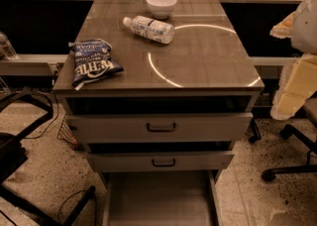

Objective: Place blue plastic bottle upright

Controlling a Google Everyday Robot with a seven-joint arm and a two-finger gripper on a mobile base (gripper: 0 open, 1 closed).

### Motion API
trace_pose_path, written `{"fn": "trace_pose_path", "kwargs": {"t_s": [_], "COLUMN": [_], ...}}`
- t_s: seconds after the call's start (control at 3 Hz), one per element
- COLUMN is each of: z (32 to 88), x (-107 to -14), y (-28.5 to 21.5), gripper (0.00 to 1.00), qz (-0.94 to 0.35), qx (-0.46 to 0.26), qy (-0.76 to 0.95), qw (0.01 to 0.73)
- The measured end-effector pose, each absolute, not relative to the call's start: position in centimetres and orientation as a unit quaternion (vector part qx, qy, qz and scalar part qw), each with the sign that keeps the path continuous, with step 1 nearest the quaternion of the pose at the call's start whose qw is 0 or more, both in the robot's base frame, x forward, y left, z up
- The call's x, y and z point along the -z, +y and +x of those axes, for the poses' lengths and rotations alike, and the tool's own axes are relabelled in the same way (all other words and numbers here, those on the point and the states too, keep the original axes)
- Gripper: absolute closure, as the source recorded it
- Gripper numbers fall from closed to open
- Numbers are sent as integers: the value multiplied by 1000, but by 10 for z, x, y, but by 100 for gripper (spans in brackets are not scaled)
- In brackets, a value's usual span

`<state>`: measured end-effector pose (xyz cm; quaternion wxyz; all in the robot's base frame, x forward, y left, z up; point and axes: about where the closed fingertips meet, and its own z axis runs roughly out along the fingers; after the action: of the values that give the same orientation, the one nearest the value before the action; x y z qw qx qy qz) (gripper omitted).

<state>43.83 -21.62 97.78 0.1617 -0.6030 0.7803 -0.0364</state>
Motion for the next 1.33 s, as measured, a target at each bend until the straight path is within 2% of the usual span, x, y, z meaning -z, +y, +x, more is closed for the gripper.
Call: {"fn": "trace_pose_path", "kwargs": {"t_s": [0.33, 0.67, 1.0, 1.33], "z": [438, 472, 567, 635], "x": [-978, -986, -998, -1013], "y": [-216, -203, -181, -153], "gripper": [0, 0, 0, 0], "qz": [-603, -603, -581, -575], "qx": [36, 40, 42, 72], "qy": [780, 772, 779, 781], "qw": [162, 196, 230, 232]}}
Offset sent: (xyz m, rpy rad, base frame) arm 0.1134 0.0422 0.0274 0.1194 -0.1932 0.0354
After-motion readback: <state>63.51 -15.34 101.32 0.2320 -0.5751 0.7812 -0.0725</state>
